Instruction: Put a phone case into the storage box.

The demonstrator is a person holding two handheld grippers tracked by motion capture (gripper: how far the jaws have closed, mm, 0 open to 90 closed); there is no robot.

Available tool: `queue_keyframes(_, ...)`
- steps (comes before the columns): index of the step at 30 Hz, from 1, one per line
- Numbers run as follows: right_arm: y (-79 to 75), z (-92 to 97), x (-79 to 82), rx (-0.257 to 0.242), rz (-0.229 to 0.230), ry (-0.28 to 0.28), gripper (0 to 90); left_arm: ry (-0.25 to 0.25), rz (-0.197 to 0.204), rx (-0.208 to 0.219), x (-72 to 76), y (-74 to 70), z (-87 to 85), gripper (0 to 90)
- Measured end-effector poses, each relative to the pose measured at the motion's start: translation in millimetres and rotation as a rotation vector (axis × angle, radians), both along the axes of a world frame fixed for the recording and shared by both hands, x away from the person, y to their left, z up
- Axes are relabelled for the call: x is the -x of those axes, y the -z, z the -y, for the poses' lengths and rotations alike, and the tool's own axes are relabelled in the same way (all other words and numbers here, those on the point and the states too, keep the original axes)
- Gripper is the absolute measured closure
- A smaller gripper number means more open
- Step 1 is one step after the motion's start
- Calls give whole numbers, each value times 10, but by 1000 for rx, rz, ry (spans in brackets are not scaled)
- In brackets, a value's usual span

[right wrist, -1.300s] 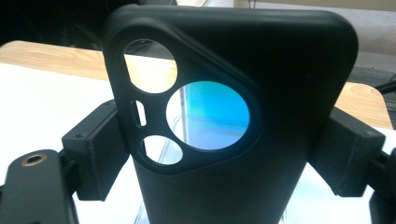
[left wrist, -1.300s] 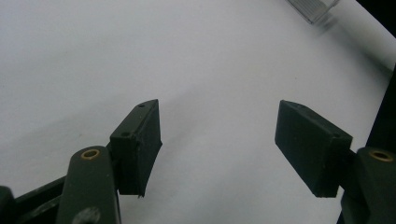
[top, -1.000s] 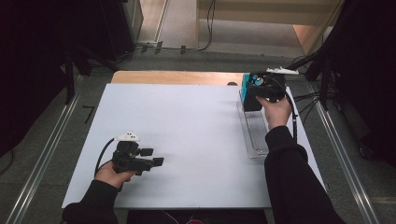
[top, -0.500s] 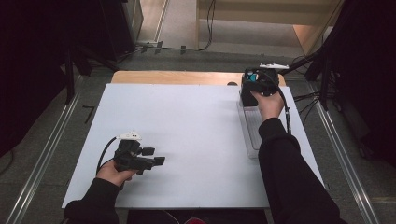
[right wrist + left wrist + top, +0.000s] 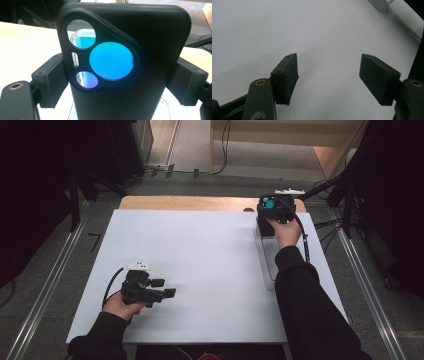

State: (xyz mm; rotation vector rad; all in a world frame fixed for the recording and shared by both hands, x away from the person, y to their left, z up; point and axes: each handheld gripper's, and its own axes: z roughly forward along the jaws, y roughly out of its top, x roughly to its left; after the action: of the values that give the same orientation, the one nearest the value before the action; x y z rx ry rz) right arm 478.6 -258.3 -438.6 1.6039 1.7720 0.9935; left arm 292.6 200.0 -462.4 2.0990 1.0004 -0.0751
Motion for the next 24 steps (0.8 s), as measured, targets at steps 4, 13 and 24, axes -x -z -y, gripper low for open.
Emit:
queue_keyframes(4, 22, 5, -15, 1, -24, 4, 109, 1, 0, -4, -3, 1, 2, 318)
queue_keyframes(13, 11, 31, -9, -23, -21, -26, 87, -1, -1, 1, -3, 2, -2, 318)
queue_keyframes(24, -114, 72, 85, -45, -48, -68, 0, -2, 2, 3, 4, -6, 2, 318)
